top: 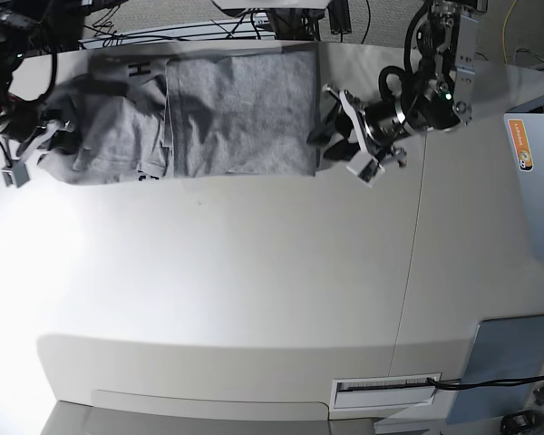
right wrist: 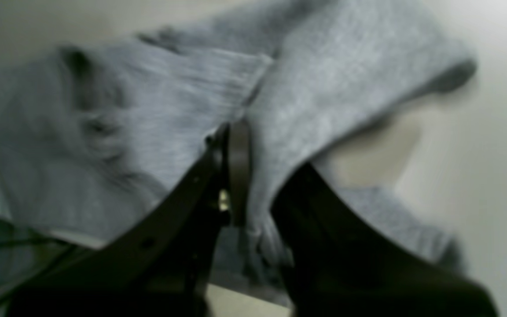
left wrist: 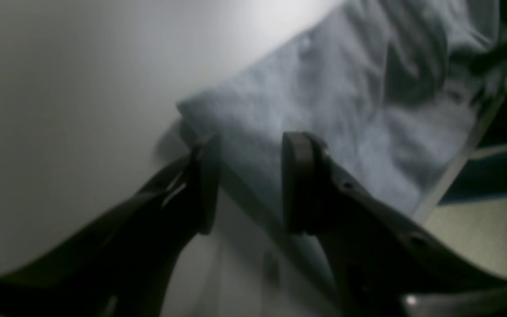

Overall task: Fold the T-shirt properly
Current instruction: 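Fold the grasped end over toward the left gripper with the right gripper, then release the right gripper and lift it away from the bundle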

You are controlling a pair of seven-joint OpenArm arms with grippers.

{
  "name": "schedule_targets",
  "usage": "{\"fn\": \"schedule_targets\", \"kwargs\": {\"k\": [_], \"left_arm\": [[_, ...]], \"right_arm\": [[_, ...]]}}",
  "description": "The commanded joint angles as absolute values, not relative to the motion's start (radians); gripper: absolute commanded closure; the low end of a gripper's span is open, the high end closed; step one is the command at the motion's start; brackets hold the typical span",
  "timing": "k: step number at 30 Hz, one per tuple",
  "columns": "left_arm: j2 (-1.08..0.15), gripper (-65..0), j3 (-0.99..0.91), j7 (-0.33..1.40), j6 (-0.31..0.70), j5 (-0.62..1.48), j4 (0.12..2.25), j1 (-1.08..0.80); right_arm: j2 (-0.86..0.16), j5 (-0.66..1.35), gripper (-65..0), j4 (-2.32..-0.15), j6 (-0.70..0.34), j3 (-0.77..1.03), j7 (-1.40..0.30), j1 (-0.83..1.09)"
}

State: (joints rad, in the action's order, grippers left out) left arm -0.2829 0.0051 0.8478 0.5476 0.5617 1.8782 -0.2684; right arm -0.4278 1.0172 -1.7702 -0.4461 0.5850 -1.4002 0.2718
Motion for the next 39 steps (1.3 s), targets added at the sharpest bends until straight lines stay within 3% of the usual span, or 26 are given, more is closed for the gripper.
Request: {"fn": "schedule_targets", "kwargs": {"k": [1,10,17,28,39], "left_arm": [[-0.286,-24.1,0.003,0.805,0.552,0.558,1.895,-0.273],[-0.285,-24.1,0.003,0.786,0.551,0.418,1.894,-0.353],[-0.270,-24.1,0.004,0.785,0.605,0.440,1.835,-0.370],[-0.228,-24.1,0.069,0.762,0.647,0.448,1.719,-0.309],[-0.228,-24.1,0.211,0.762,0.572,0.422,1.663,-0.195]], "right_arm": [[-0.423,1.021,0.0,-1.838,-0.451,0.593,-1.396,0.290],[-0.197,0.995,0.0,-2.265,-0.439,0.588,-1.396,0.456],[-0.083,1.004,0.0,-2.356,-0.437,0.471,-1.364,0.485],[-0.069,0.770,0.0,-2.356,-0.396,0.052,-1.210,0.436],[-0.027,0.550,0.0,-2.356,-0.347,-0.184,-1.102,0.402]]}}
